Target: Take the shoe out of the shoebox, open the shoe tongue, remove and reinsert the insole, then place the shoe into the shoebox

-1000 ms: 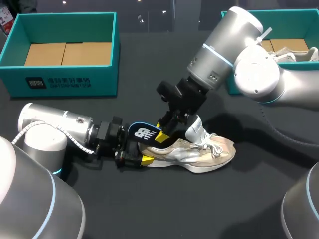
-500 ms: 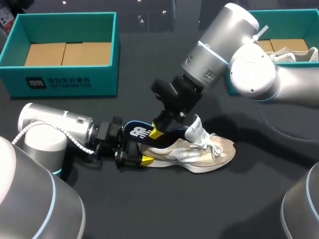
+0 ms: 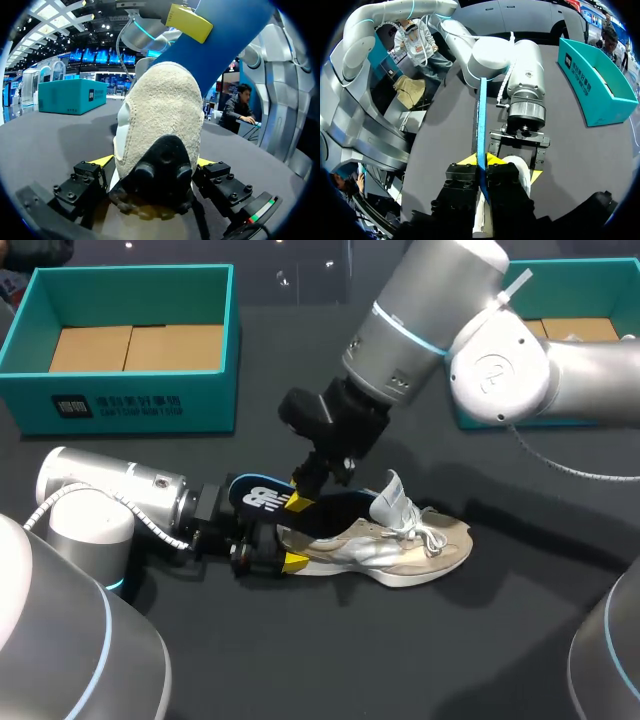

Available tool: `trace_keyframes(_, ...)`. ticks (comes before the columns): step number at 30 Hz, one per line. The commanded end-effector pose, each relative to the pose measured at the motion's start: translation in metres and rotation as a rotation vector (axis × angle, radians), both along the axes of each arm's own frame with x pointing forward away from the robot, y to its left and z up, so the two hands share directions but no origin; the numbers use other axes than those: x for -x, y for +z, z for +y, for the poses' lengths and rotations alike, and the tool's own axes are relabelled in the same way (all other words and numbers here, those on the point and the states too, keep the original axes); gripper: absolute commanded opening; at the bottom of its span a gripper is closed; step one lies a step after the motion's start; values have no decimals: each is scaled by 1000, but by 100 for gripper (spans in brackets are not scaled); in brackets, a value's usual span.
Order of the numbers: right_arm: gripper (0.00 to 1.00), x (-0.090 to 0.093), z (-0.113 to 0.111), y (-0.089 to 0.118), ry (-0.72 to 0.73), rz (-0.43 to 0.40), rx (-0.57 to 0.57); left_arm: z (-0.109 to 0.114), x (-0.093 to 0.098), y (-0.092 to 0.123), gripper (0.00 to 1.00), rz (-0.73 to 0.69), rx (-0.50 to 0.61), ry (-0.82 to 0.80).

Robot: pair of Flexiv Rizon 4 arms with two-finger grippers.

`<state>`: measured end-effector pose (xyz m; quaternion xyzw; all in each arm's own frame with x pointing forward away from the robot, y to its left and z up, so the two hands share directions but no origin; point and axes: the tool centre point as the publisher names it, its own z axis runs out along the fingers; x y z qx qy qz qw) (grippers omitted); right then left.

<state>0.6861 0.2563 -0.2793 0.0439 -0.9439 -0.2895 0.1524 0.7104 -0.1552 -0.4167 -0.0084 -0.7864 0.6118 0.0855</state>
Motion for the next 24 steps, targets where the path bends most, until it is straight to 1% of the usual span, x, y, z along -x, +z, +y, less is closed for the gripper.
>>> trace_keyframes(1,0,0,0,-2,0,1,-2,-2,-2,-4,0,0,-1,0)
trace_keyframes(4,0,0,12,9,43,-39,-139,-2,-2,-4,0,0,-1,0)
trace_keyframes(7,0,0,20,28,60,-85,-257,-2,-2,-4,0,0,-1,0)
trace_keyframes(10,0,1,26,44,53,-105,-307,-2,-2,-4,0,0,-1,0)
trace_keyframes(15,0,3,26,76,16,-124,-374,-2,-2,-4,0,0,-1,0)
trace_keyframes(20,0,5,26,103,-54,-115,-429,-2,-2,-4,0,0,-1,0)
trace_keyframes(22,0,5,25,112,-99,-73,-504,-2,-2,-4,0,0,-1,0)
trace_keyframes(24,0,7,22,123,-109,-60,-540,-2,-2,-4,0,0,-1,0)
